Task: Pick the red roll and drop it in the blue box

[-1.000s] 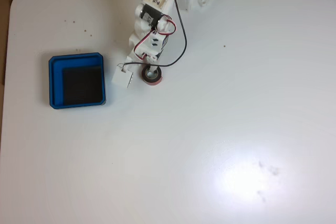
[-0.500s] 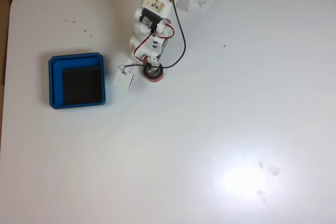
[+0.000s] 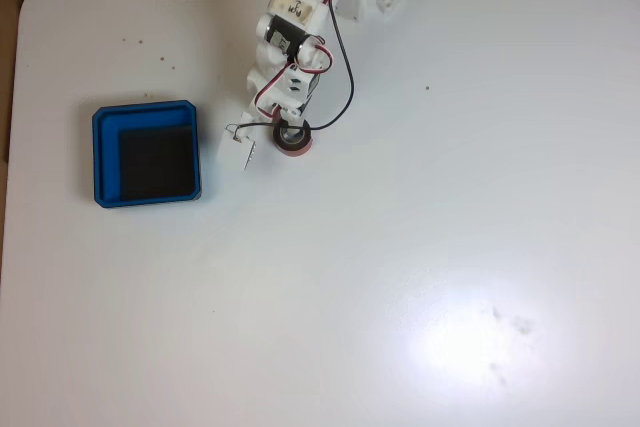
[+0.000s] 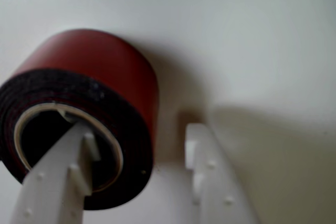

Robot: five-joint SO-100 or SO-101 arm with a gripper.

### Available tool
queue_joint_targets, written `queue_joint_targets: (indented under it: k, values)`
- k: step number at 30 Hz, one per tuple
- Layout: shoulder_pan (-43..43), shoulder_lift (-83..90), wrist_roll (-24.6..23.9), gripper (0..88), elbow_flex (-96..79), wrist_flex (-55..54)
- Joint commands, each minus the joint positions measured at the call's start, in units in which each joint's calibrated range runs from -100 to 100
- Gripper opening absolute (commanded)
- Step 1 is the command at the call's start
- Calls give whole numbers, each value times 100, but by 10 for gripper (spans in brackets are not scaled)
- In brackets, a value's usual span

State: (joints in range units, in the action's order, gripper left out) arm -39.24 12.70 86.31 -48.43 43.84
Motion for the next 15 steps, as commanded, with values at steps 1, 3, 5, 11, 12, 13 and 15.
queue_joint_targets:
  k: [1, 3, 5, 11, 12, 13, 15]
  values:
    - [-48, 34, 11, 16, 324, -28]
    - [-48, 43, -15, 0, 324, -28]
    - [-58, 43, -24, 4, 324, -28]
    - [-58, 68, -33, 8, 306, -20]
    - [-77, 84, -33, 8, 315, -20]
    - [-116, 135, -33, 8, 315, -20]
    - [-224, 486, -33, 8, 315, -11]
